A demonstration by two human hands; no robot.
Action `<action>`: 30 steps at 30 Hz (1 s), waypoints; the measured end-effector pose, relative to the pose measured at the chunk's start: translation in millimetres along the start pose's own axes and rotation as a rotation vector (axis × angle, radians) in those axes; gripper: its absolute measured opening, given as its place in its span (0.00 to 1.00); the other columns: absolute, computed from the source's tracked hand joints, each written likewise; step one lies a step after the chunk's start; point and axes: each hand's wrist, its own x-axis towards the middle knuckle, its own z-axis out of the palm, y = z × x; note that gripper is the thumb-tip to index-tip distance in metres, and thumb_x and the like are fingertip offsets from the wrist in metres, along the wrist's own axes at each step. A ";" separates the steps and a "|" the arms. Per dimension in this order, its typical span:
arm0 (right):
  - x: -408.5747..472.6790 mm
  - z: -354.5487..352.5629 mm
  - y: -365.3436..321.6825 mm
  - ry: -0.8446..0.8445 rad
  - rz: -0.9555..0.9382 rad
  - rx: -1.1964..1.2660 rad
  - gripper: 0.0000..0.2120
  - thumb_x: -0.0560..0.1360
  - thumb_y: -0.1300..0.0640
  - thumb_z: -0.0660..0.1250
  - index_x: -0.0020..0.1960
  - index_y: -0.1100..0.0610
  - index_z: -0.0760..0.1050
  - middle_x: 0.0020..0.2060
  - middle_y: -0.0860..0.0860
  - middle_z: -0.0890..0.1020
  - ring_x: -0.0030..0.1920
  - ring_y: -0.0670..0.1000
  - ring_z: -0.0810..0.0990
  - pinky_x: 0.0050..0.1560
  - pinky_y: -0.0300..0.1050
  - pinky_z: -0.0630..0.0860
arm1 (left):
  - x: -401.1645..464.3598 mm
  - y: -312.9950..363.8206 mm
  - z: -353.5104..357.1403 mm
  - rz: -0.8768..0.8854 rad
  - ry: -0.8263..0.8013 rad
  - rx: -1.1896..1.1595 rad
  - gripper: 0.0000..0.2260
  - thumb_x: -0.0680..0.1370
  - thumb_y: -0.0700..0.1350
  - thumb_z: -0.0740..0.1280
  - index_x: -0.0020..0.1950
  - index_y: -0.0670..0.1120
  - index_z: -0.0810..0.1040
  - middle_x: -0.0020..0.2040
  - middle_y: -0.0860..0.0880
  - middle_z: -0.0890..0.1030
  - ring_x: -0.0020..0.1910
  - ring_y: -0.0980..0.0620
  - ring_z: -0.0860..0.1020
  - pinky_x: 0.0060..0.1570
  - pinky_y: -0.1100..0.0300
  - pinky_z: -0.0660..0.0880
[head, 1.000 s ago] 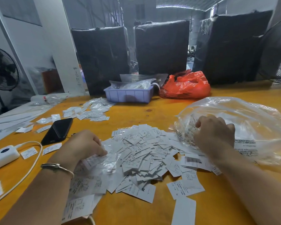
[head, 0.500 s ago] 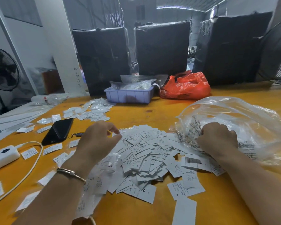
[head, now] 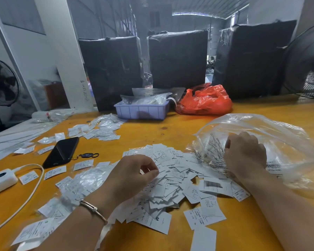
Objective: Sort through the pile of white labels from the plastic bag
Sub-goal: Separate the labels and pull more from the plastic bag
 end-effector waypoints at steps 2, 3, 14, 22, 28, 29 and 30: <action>-1.1 -1.6 -1.8 0.016 0.005 -0.007 0.06 0.73 0.61 0.64 0.49 0.59 0.76 0.48 0.56 0.75 0.52 0.59 0.72 0.47 0.49 0.66 | 0.3 -0.5 -0.1 -0.005 0.001 -0.001 0.02 0.76 0.47 0.72 0.43 0.53 0.84 0.38 0.58 0.82 0.41 0.63 0.79 0.47 0.56 0.79; -1.5 -1.8 -1.7 -0.020 0.012 -0.031 0.07 0.74 0.60 0.64 0.51 0.59 0.75 0.50 0.56 0.75 0.53 0.59 0.72 0.48 0.49 0.66 | 0.4 -0.8 -0.2 -0.008 -0.002 -0.001 0.02 0.76 0.47 0.72 0.43 0.53 0.84 0.38 0.58 0.82 0.41 0.63 0.79 0.47 0.56 0.79; -3.9 -4.9 -6.5 0.287 -0.082 0.397 0.10 0.69 0.74 0.63 0.46 0.66 0.80 0.40 0.62 0.83 0.42 0.63 0.80 0.42 0.49 0.74 | -0.3 -0.6 0.6 -0.009 -0.001 -0.016 0.02 0.75 0.47 0.73 0.43 0.53 0.84 0.38 0.59 0.82 0.41 0.64 0.79 0.46 0.57 0.80; -39.9 -19.7 -49.4 -0.032 -0.255 1.224 0.03 0.72 0.66 0.71 0.42 0.60 0.80 0.31 0.52 0.82 0.31 0.49 0.80 0.33 0.40 0.76 | -0.4 10.3 -3.9 0.062 0.074 -0.184 0.11 0.72 0.56 0.73 0.53 0.57 0.80 0.51 0.61 0.81 0.49 0.65 0.78 0.42 0.67 0.77; -55.8 -27.0 -61.1 -0.514 -0.279 1.550 0.02 0.72 0.64 0.71 0.42 0.63 0.79 0.28 0.55 0.81 0.26 0.48 0.74 0.27 0.33 0.69 | -3.8 23.6 -5.2 0.027 -0.074 -0.371 0.32 0.67 0.59 0.74 0.70 0.58 0.70 0.58 0.58 0.80 0.54 0.64 0.79 0.49 0.66 0.78; -56.0 -27.6 -61.1 -0.527 -0.283 1.554 0.02 0.72 0.65 0.71 0.42 0.64 0.79 0.28 0.55 0.81 0.26 0.47 0.74 0.27 0.33 0.69 | -3.3 24.1 -5.6 0.024 -0.078 -0.405 0.26 0.69 0.54 0.74 0.67 0.54 0.74 0.54 0.54 0.83 0.51 0.62 0.81 0.49 0.64 0.79; -55.5 -28.3 -60.8 -0.539 -0.282 1.555 0.02 0.72 0.65 0.71 0.43 0.64 0.79 0.28 0.55 0.81 0.26 0.47 0.74 0.27 0.33 0.69 | -3.2 24.6 -6.5 0.020 -0.078 -0.463 0.19 0.72 0.48 0.74 0.62 0.50 0.78 0.48 0.51 0.85 0.47 0.59 0.83 0.48 0.63 0.79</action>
